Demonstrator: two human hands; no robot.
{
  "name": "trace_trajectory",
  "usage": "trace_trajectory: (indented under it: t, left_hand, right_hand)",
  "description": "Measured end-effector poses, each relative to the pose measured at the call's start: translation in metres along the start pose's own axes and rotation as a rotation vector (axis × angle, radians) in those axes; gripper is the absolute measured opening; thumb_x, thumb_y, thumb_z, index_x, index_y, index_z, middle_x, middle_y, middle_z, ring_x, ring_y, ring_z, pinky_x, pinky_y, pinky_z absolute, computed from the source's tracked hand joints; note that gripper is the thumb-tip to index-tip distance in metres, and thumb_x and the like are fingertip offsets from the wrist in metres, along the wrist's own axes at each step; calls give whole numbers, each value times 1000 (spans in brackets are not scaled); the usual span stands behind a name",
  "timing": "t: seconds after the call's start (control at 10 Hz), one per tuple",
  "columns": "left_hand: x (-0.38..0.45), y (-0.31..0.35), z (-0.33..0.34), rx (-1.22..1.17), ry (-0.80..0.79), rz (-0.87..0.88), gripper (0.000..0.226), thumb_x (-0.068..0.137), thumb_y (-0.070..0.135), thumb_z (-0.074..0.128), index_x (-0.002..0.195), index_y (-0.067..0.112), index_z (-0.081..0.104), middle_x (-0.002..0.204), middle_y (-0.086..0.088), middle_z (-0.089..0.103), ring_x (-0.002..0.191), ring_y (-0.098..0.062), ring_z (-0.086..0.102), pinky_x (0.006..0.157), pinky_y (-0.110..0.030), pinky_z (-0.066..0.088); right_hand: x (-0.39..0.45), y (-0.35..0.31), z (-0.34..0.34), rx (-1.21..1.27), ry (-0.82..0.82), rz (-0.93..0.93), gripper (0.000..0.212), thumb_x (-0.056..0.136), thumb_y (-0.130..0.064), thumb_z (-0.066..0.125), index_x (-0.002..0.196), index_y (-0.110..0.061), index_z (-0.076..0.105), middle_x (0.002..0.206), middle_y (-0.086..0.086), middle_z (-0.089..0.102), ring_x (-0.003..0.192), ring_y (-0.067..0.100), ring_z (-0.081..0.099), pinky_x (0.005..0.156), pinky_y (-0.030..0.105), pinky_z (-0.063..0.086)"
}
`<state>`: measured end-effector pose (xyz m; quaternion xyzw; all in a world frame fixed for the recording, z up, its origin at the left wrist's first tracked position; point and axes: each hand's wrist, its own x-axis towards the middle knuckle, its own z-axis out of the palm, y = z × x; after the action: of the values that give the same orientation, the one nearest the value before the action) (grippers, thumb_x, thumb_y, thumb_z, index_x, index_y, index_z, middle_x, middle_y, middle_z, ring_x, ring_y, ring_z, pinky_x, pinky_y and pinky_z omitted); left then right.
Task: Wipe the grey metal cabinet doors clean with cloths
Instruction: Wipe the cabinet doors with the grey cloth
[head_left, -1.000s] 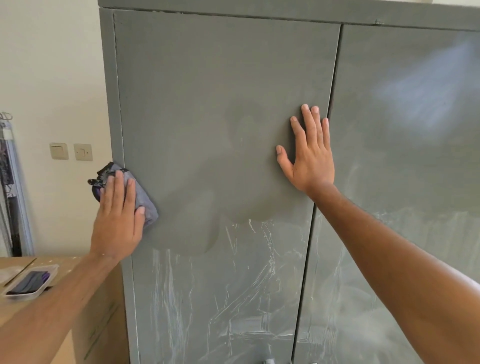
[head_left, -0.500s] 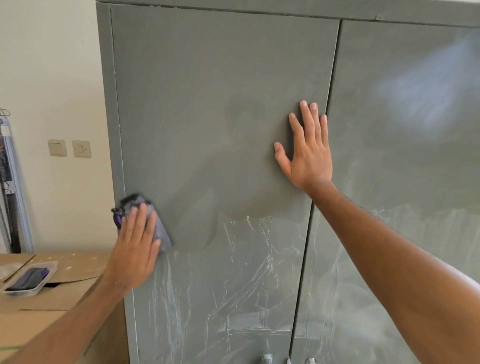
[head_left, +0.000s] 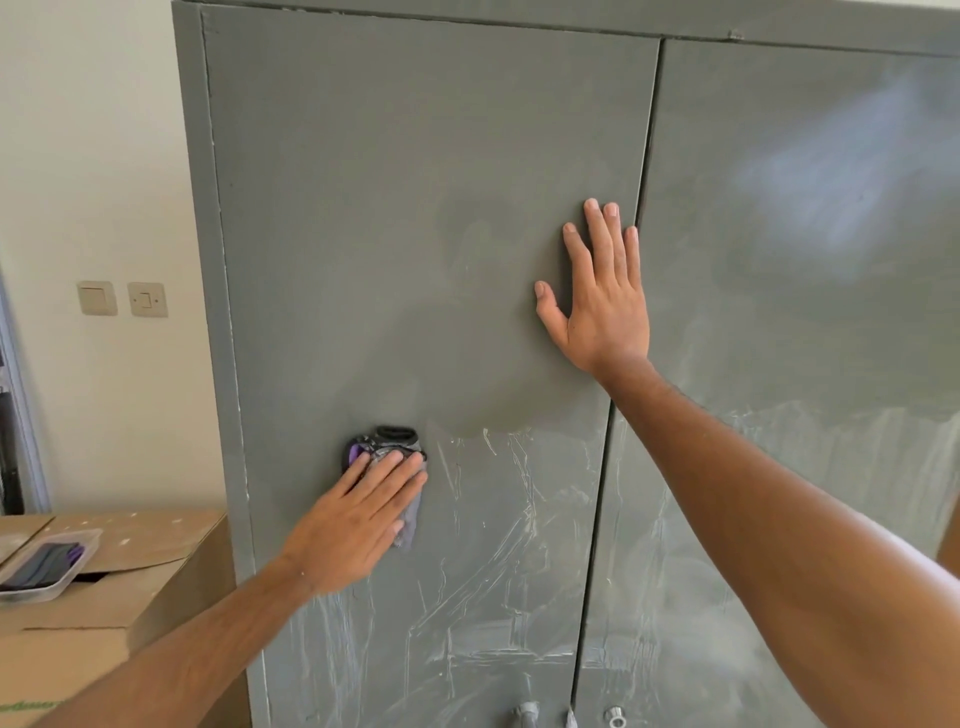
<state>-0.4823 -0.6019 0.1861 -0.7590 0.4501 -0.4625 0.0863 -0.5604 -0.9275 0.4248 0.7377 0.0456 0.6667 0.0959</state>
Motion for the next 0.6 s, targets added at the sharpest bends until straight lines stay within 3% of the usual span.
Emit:
trace_trajectory:
  t: [0.2,0.4,0.6]
  left_hand:
    - [77,9,-35,-163,163,-307,67,104,28,39,163,4,21,174,-10,10,161,-32,10,128,-56,17]
    - [44,19,-10,-21,18,70,68,108,37,37,166,11,14,175,-6,7,161,-27,8,126,-51,21]
    - [102,29,-37,-135,159,-238,70,106,30,43,164,4,16,174,-11,11,161,-30,11,127,-54,24]
  right_hand:
    - [-1,1,0,-4,0,0,63,104,-44,50,151,-1,45,166,23,27,156,42,20,128,55,16]
    - [0,0,-2,-6,-12,1,64,104,-44,49,151,-1,44,167,23,26,156,41,19,128,54,15]
    - [-1,0,-2,2,-8,4,63,104,-44,50,151,-1,45,166,23,27,156,41,19,128,54,15]
